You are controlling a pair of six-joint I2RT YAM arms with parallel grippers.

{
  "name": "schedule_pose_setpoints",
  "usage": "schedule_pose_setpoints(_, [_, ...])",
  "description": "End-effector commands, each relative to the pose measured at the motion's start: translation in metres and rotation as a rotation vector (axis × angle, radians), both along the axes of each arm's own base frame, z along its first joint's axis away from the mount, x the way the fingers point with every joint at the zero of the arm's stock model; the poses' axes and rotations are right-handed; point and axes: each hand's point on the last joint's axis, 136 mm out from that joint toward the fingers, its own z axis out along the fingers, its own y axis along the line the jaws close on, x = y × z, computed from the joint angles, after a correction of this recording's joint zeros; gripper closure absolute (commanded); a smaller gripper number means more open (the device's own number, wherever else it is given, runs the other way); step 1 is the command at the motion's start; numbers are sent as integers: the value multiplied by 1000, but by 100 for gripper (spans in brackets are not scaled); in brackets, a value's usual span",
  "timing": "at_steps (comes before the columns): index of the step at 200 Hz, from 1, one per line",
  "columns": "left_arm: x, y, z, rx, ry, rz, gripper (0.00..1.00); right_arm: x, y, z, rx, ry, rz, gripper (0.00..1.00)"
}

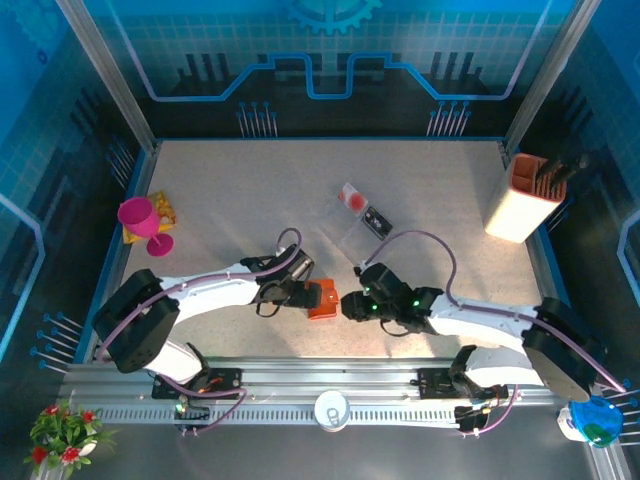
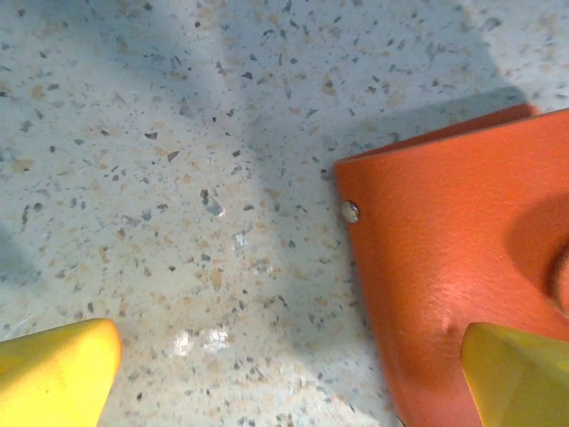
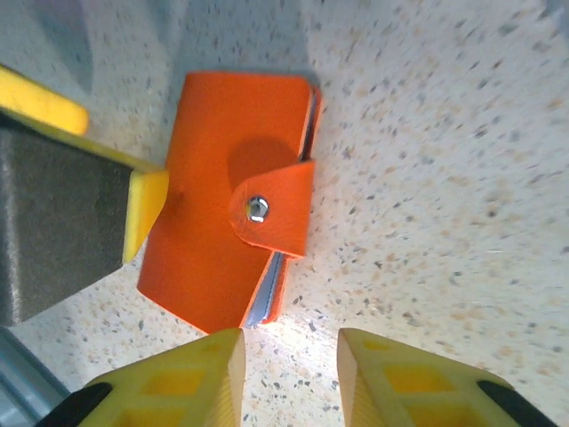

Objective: Put the credit cards into the card holder

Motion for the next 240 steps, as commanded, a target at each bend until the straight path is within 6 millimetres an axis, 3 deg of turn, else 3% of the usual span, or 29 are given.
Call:
schedule_pose_setpoints(1, [14,-7,39,-71,-66,18,1,3,-15,15,9,-4,-17,63])
schedule_pose_setpoints(37, [42,14,91,-106,-217,79,1,22,-39,60,72,-69,-71,44])
schedule_pose_setpoints(51, [54,31,111,-104,-279,119,1,31,-53,80,85,-108,-103,32])
schedule_pose_setpoints(68, [68,53,134,-88,-356,165,1,42,-71,103,77,-159,-142,24])
schedule_pose_setpoints(92, [86,91,165,-24,-482,244,1,58,-103,130,16,-227,-233,1])
schedule_pose_setpoints(117, [100,126,198,47,-626,296,1,78,-136,157,-57,-292,-338,0])
schedule_pose_setpoints(127, [104,140,209,79,-682,318,1,86,-151,157,-110,-294,-388,0])
schedule_pose_setpoints(133, [107,148,216,88,-715,331,1,93,-158,171,-121,-326,-413,0])
schedule_pose_setpoints(148, [112,163,229,98,-778,346,1,106,-173,176,-159,-338,-459,0])
schedule_pose_setpoints(184, [124,198,234,120,-817,425,1,137,-206,179,-196,-399,-560,0])
schedule_pose_setpoints(210, [130,219,214,134,-807,483,1,155,-232,177,-255,-480,-643,0])
schedule_pose_setpoints(214, [130,221,209,136,-803,489,1,155,-235,166,-280,-472,-645,0])
schedule_pose_setpoints(240, [130,234,176,146,-802,531,1,171,-249,149,-418,-513,-617,0])
